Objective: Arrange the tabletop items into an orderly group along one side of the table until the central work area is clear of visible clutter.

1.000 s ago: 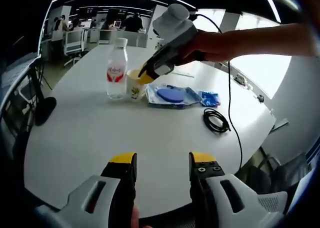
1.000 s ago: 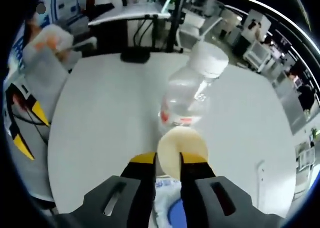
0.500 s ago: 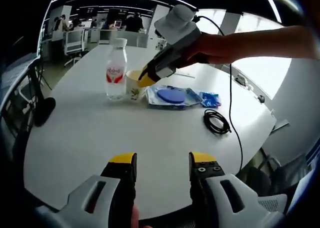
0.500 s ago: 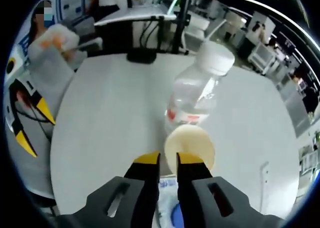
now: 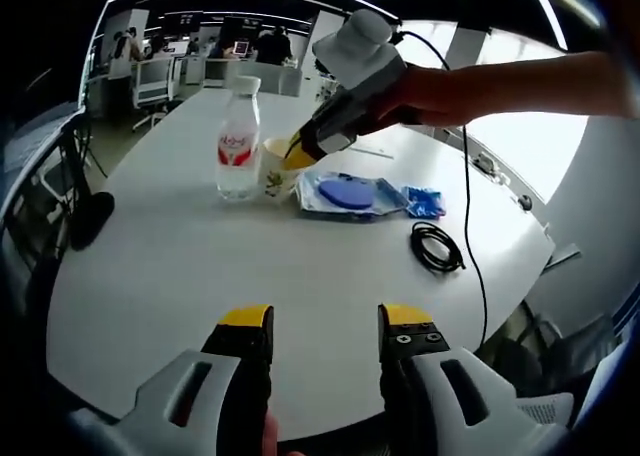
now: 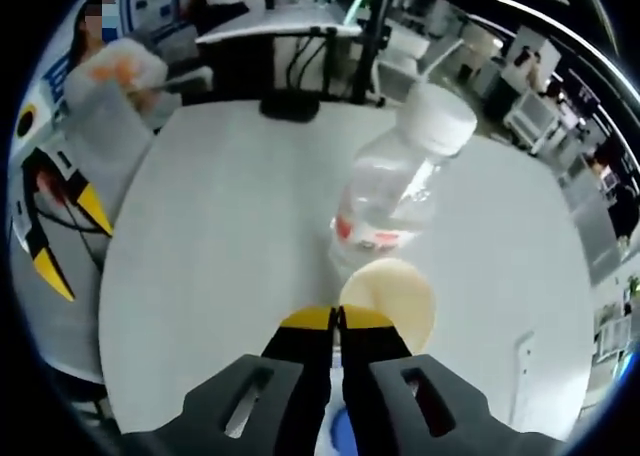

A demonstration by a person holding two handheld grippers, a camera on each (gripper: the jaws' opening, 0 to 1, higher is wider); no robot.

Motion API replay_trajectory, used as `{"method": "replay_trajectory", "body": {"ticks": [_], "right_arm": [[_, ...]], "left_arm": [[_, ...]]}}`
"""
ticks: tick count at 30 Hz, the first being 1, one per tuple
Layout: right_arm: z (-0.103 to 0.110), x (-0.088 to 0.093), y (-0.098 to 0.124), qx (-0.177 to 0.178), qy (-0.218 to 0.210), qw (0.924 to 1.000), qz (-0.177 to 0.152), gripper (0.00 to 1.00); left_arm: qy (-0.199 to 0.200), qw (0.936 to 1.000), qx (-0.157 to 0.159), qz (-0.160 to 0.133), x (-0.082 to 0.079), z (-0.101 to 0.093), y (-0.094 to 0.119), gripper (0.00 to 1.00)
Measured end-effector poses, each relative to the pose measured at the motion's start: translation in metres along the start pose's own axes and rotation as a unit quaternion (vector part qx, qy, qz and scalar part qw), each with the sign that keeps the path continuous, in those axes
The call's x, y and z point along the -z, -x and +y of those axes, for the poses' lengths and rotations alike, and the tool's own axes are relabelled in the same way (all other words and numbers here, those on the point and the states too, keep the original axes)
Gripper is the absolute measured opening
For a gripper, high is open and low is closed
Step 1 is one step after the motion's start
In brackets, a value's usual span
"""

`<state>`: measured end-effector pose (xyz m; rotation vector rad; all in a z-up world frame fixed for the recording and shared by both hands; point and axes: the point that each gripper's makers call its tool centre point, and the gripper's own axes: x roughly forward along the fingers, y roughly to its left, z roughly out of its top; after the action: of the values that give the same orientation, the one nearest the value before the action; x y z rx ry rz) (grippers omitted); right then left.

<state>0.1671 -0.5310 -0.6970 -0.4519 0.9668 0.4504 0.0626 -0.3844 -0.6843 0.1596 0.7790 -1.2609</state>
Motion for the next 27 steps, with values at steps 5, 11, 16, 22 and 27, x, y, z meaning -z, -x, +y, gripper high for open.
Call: {"method": "replay_trajectory", "body": {"ticks": [5,11,16,22,27], "right_arm": [[0.0002,0.0026,0.0022,0.003,0.043,0.9989,0.02,0.0],[0.0024,0.0058,0.0002,0.003,0.085,0.9955,0.043,0.0],[0.0051,0.0074,-0.0016,0.007,0.113,0.9921,0.056,0.0],[0.0002,0.0054,-0.0004,0.02,0.097,0.9939,0.049,0.07],[0.0,0.0024,0.0077,0.027,0.089,0.995,0.038,0.1]], "left_arm": [[0.001,1.0,-0.001,-0.001,-0.0019,0.0011,-0.0013,0.41],[0.003,1.0,-0.001,-0.003,-0.0029,0.0021,-0.0006,0.41],[0.01,0.9999,-0.004,-0.003,-0.0003,0.0043,0.0009,0.41],[0.012,0.9999,-0.005,-0.004,0.0018,0.0044,0.0033,0.41],[0.015,0.9998,-0.007,-0.008,0.0006,0.0046,0.0046,0.41]]}}
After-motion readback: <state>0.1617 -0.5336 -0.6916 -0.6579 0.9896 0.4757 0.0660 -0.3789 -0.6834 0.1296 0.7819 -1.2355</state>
